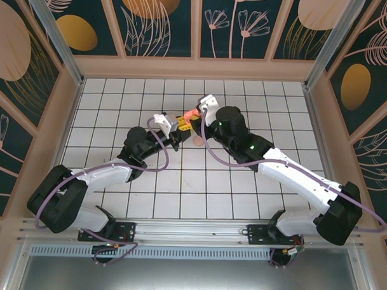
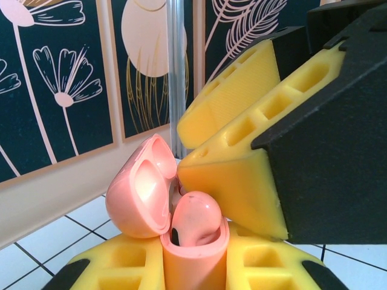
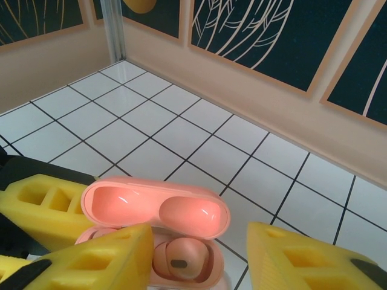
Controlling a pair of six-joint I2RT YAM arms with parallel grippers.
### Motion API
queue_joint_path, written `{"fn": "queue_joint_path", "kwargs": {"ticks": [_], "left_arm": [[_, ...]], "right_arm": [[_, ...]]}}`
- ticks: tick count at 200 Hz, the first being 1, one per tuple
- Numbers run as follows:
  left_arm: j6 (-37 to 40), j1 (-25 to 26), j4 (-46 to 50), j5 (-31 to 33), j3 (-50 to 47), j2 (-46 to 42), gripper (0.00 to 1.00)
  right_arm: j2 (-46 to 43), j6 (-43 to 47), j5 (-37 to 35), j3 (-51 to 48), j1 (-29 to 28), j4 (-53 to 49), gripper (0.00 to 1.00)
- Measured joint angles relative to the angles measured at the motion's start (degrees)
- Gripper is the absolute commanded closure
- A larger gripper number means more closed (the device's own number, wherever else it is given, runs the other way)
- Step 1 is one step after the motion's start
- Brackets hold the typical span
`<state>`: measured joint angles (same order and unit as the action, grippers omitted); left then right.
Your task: Insert the wireless bluetooth earbuds into the charging case
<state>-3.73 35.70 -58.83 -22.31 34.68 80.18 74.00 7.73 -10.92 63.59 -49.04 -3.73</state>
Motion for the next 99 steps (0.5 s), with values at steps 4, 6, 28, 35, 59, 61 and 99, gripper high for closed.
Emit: {"fn": "queue_joint_path", "kwargs": {"ticks": [4,6,28,35,59,61,99], "left_arm": [[0.0,0.0,0.0,0.0,0.0,0.0,1.00],[0.0,0.0,0.0,0.0,0.1,0.1,1.00],[0.0,0.0,0.0,-0.2,0.3,0.3,1.00],[0.0,0.0,0.0,-0.2,0.4,0.3,1.00],[0.0,0.1,0.0,-0.4,0.7,0.4,1.00],[0.0,0.1,0.0,-0.4,0.7,0.5,1.00],[0.0,0.2,0.0,-0.9,0.8,0.6,1.00]], "right_arm": [[0.0,-0.1,0.0,0.0,0.0,-0.1,0.53],[-0.1,-0.1,0.0,0.0,0.0,-0.2,0.53],[-0.5,-0.2,0.0,-0.1,0.0,-0.4,0.52],[-0.6,-0.3,-0.1,-0.2,0.0,-0.4,0.51],[-1.2,-0.5,-0.2,-0.4,0.0,-0.8,0.49],[-1.3,-0.5,-0.2,-0.4,0.0,-0.9,0.49],[-2.1,-0.6,-0.2,-0.7,0.0,-1.3,0.48]]}}
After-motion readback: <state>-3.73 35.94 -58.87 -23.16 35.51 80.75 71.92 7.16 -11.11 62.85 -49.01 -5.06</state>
